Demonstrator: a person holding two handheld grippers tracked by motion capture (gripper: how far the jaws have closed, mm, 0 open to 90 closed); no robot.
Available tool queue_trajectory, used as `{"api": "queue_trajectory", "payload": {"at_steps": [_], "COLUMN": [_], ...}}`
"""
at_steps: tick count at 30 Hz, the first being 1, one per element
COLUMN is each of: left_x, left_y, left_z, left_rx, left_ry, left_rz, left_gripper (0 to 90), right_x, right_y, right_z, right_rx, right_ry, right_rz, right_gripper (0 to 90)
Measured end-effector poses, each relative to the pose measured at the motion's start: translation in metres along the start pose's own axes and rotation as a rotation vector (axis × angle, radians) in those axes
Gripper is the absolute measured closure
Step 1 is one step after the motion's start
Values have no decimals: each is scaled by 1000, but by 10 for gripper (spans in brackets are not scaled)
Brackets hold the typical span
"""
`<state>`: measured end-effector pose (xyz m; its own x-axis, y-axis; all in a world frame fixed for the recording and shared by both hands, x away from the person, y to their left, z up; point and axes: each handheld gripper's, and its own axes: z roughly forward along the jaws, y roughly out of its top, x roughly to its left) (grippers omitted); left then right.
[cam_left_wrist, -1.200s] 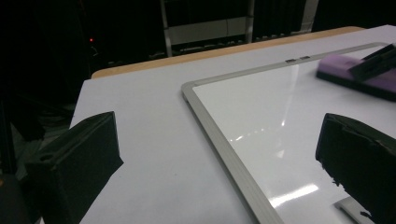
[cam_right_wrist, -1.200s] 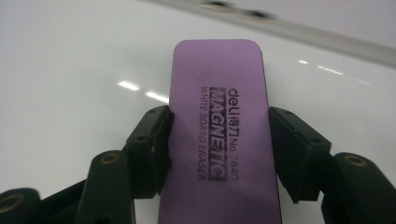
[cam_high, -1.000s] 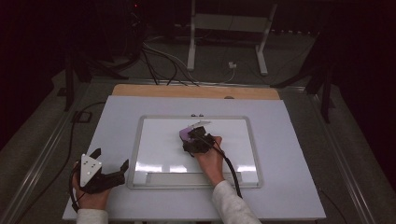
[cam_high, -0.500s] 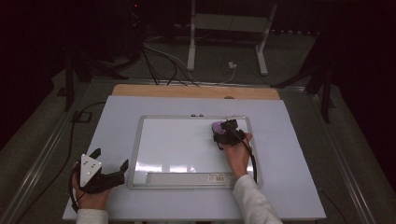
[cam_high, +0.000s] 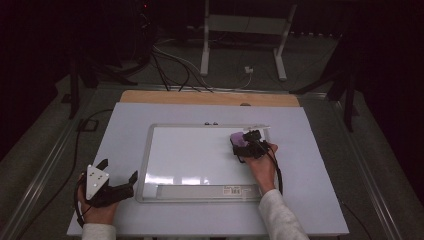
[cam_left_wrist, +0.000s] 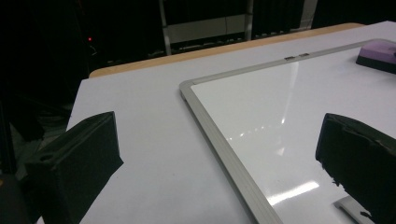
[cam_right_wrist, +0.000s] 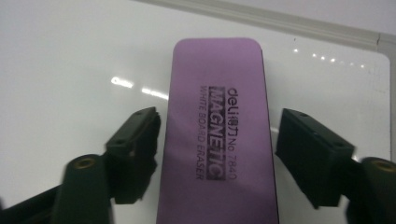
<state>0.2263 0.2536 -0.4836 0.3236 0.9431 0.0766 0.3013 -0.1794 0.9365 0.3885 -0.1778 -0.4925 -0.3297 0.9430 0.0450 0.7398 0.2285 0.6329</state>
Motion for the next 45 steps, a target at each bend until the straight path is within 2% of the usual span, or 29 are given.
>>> {"api": "queue_trajectory", "payload": {"at_steps": [4, 7, 10, 15, 26, 29, 34, 39, 45], "left_x": [1, 0, 0, 1, 0, 0, -1, 0, -1], "left_y": [0, 0, 0, 0, 0, 0, 1, 0, 0], "left_z": [-1, 0, 0, -1, 1, 0, 0, 1, 1], "left_rx": [-2, -2, 0, -4, 0, -2, -1, 0, 0], "left_ry": [2, 2, 0, 1, -4, -4, -5, -5, -4], "left_rz": [-3, 0, -1, -4, -2, -2, 1, -3, -1], "left_gripper": [7, 7, 7, 7, 7, 7, 7, 7, 7], "right_x": [2, 8, 13, 17, 13, 13, 11, 2, 0], "right_y": [1, 2, 2, -1, -8, -8, -7, -6, -7], "right_z": [-4, -10, -14, -15, -11, -11, -10, -10, -9], "right_rx": [-34, -71, -98, -93, -67, -60, -56, -35, -32], "right_ry": [5, 12, 24, 24, 17, 11, 2, -8, -20], "right_rz": [-8, -56, -82, -115, -133, -152, -156, -131, -129], "right_gripper": [213, 199, 202, 220, 257, 256, 254, 245, 276]}}
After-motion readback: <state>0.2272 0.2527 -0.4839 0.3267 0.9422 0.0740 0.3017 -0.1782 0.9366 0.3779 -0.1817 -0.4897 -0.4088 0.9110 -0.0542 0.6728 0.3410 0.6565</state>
